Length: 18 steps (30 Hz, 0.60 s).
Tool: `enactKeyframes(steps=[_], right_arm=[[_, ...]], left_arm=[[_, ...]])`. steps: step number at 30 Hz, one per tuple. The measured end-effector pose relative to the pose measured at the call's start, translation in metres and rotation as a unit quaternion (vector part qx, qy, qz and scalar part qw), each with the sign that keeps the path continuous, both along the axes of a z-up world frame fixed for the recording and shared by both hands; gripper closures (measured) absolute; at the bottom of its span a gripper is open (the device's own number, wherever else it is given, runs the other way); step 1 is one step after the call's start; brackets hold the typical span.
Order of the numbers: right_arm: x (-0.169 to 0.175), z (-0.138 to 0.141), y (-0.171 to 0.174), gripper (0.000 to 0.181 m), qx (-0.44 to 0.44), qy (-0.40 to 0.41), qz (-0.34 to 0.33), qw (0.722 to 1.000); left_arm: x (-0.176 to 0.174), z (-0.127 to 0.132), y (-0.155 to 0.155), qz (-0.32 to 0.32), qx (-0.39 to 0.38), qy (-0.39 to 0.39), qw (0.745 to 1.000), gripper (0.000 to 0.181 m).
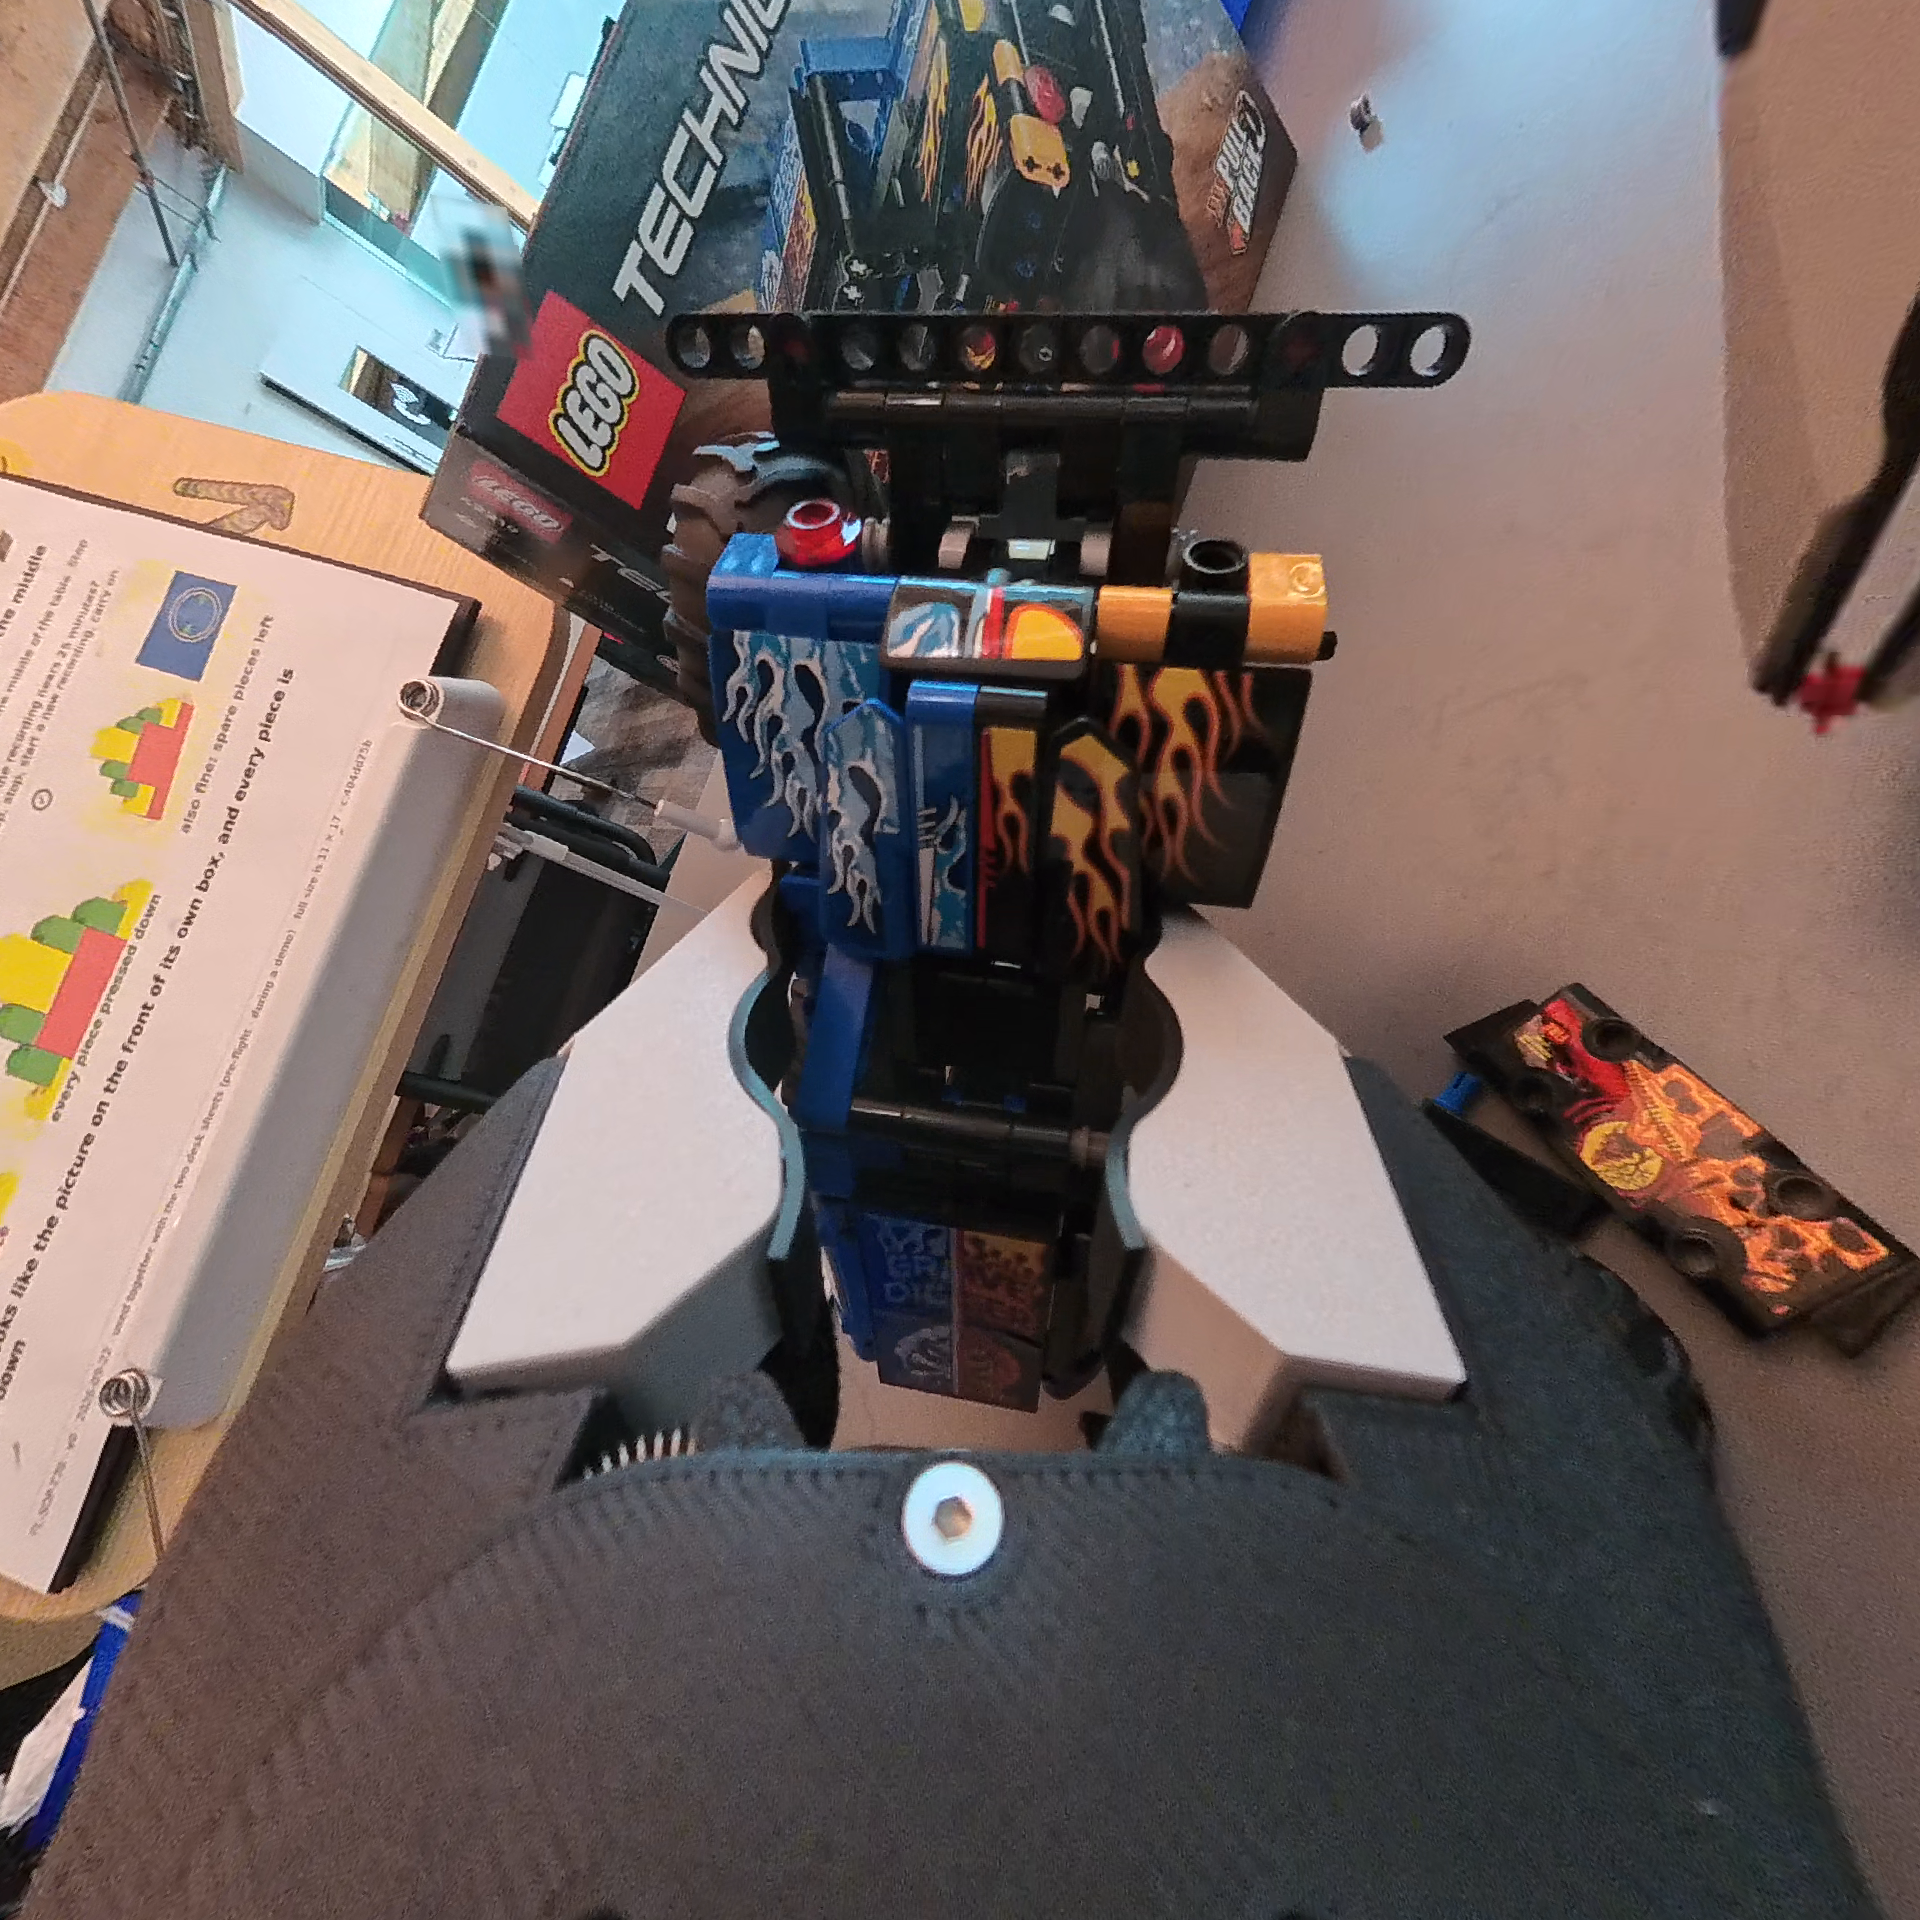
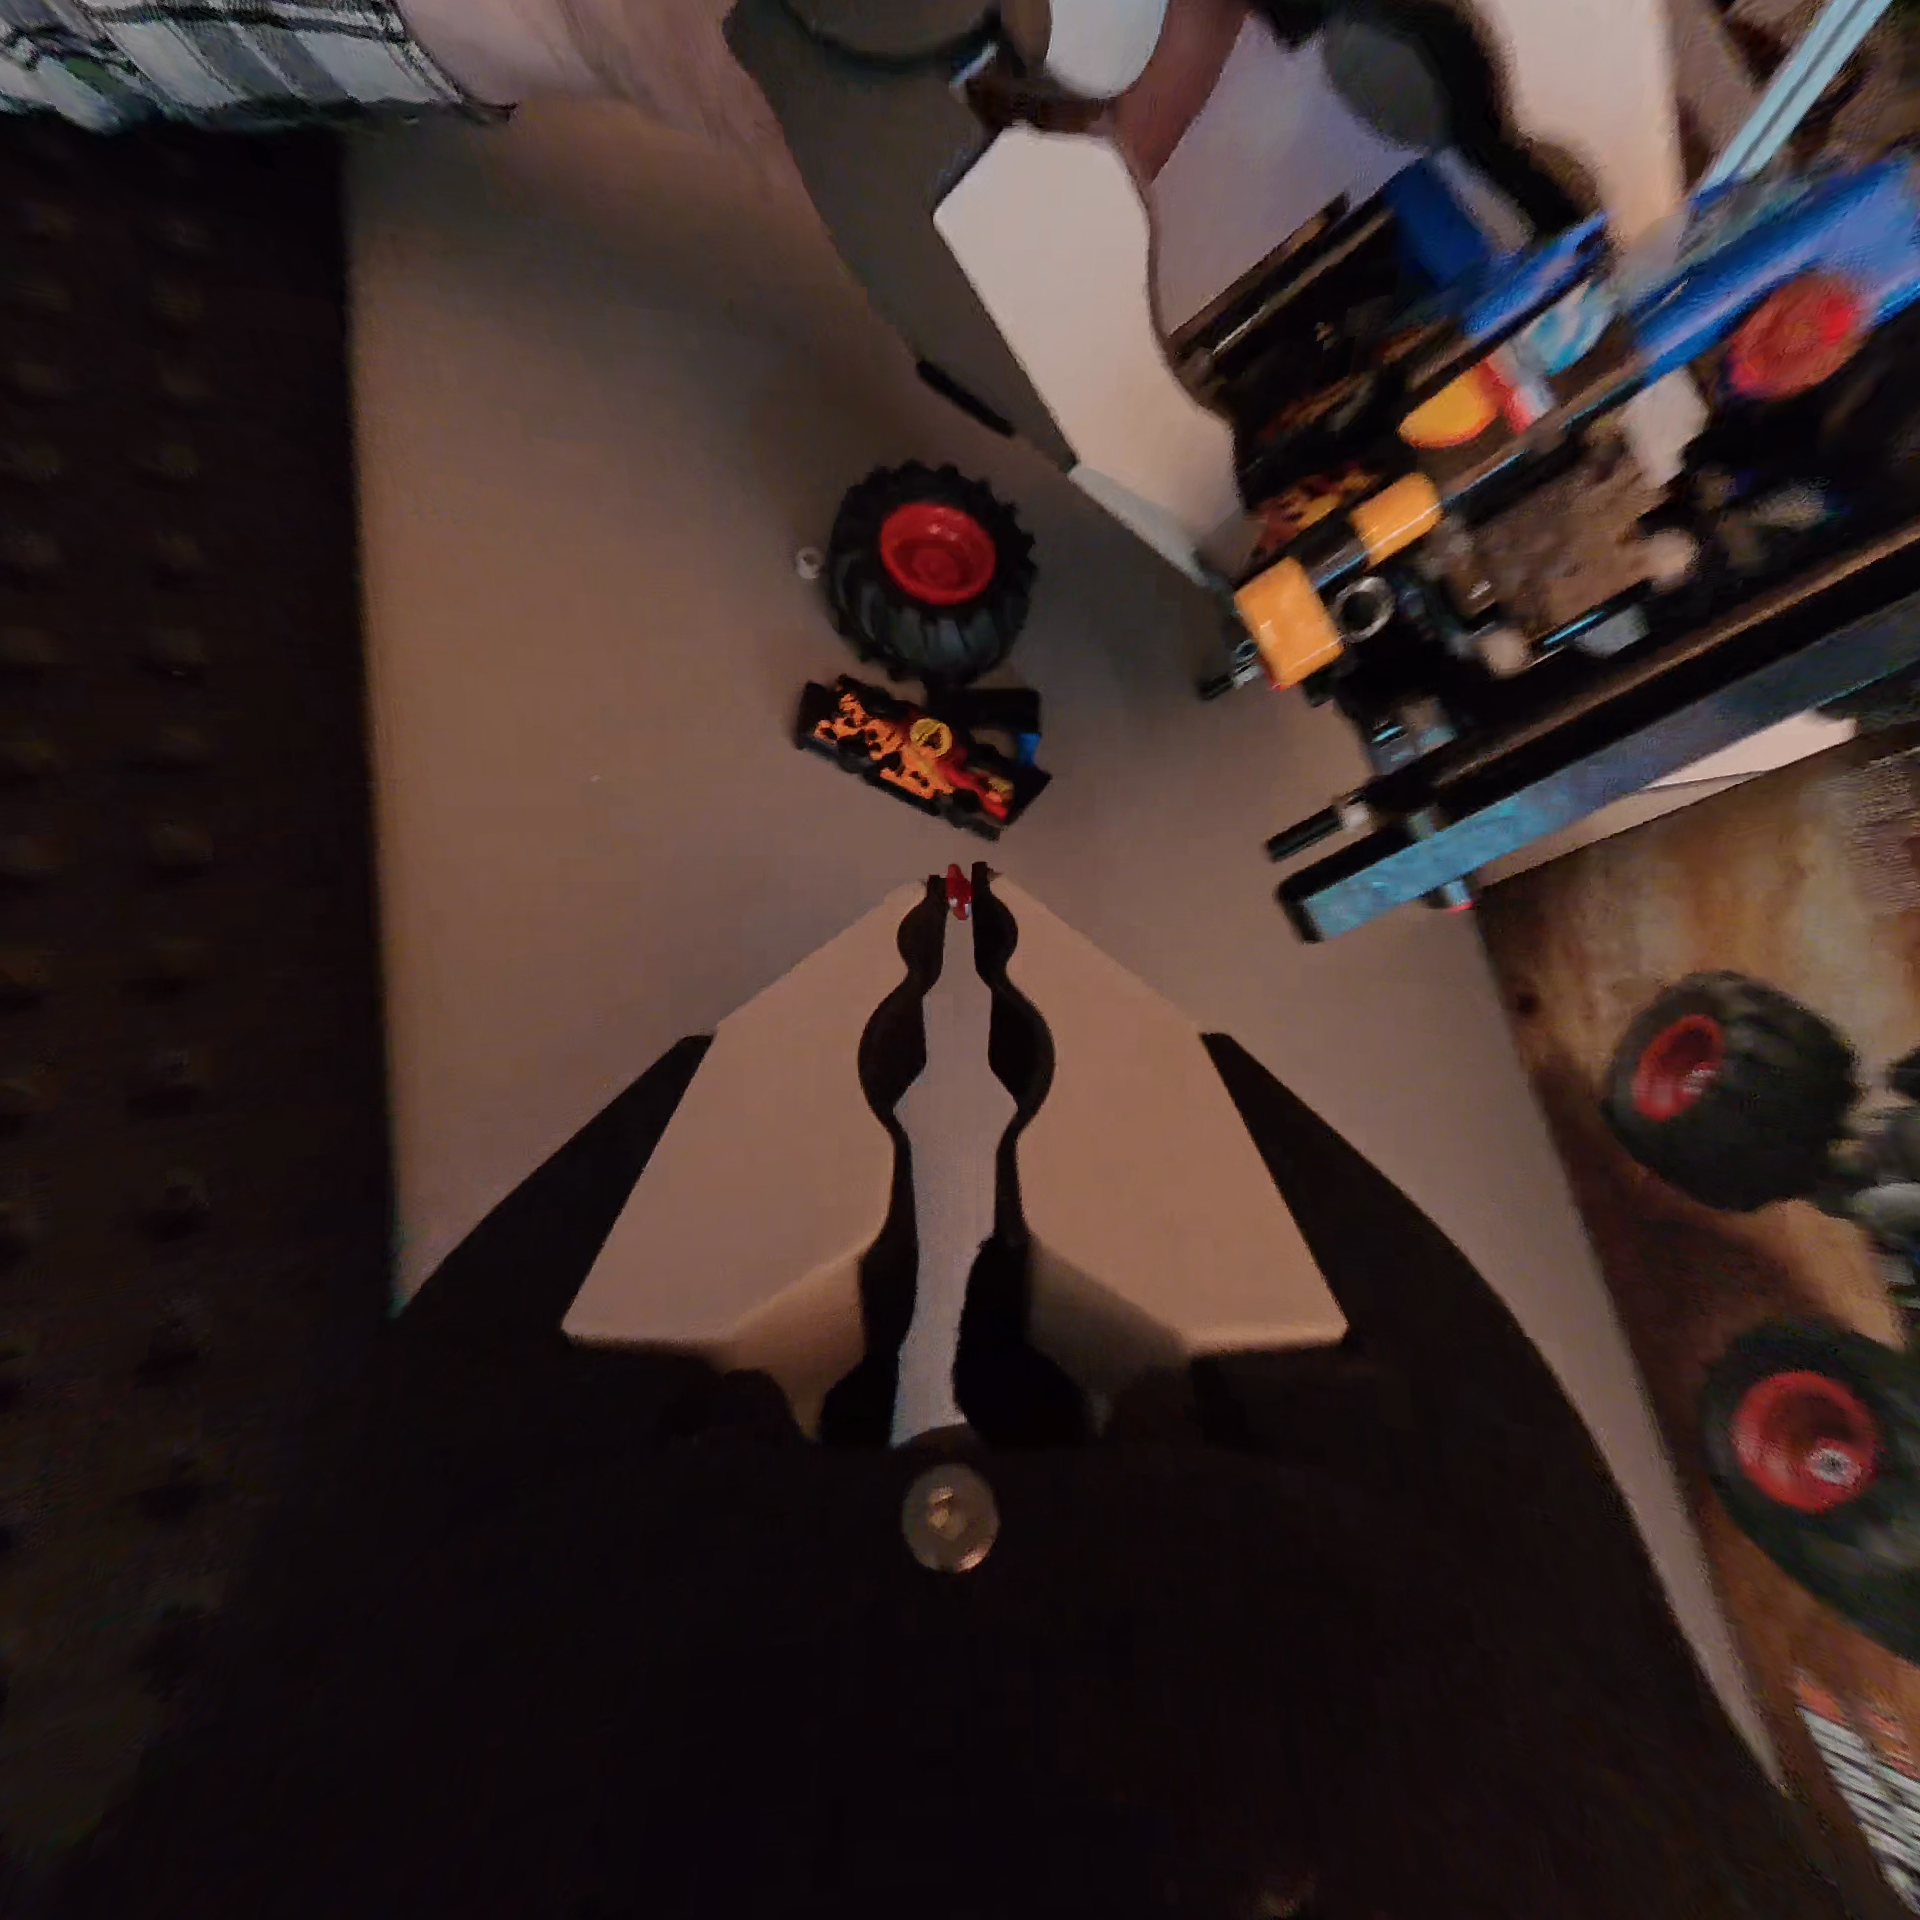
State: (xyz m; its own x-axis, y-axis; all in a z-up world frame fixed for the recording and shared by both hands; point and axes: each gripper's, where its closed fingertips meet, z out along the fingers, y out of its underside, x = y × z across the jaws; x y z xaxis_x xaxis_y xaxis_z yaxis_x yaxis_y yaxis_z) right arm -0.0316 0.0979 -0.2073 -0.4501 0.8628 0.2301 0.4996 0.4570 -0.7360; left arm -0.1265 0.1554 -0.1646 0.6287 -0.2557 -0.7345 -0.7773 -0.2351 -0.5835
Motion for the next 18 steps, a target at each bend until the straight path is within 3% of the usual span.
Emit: enactKeyframes(steps=[2, 3, 5, 7, 10, 12, 15, 18], right_arm=[[-0.003, 0.013, -0.001, 0.176, 0.0, 0.018, 0.0, 1.0], [-0.005, 0.016, 0.0, 0.164, -0.004, 0.017, -0.001, 1.0], [-0.005, 0.01, 0.001, 0.155, -0.014, -0.013, 0.004, 1.0], [-0.004, -0.001, 0.003, 0.162, -0.013, -0.034, 0.011, 0.999], [0.0, -0.019, 0.001, 0.131, 0.011, -0.067, 0.022, 0.997], [-0.001, -0.018, 0.002, 0.143, 0.023, -0.059, 0.019, 0.998], [-0.007, 0.031, -0.002, 0.172, 0.045, 0.052, 0.034, 0.997], [-0.019, 0.09, 0.017, 0.167, 0.079, 0.151, -0.012, 0.985]], left_arm=[[0.0, 0.0, 0.0, -0.001, 0.0, 0.0, 1.0, 0.122], [0.0, 0.0, 0.0, 0.0, 0.0, 0.0, 1.0, 0.122], [0.001, 0.0, 0.0, -0.001, -0.001, 0.001, 1.0, 0.122], [0.001, 0.0, 0.0, -0.001, -0.001, 0.0, 1.0, 0.122], [0.0, 0.0, -0.001, -0.001, -0.002, -0.001, 1.0, 0.122], [0.0, 0.0, 0.0, -0.002, -0.002, -0.001, 1.0, 0.122], [0.001, 0.0, -0.001, -0.004, -0.003, 0.002, 1.0, 0.122], [0.003, -0.001, 0.0, -0.006, -0.003, 0.005, 1.0, 0.122]])
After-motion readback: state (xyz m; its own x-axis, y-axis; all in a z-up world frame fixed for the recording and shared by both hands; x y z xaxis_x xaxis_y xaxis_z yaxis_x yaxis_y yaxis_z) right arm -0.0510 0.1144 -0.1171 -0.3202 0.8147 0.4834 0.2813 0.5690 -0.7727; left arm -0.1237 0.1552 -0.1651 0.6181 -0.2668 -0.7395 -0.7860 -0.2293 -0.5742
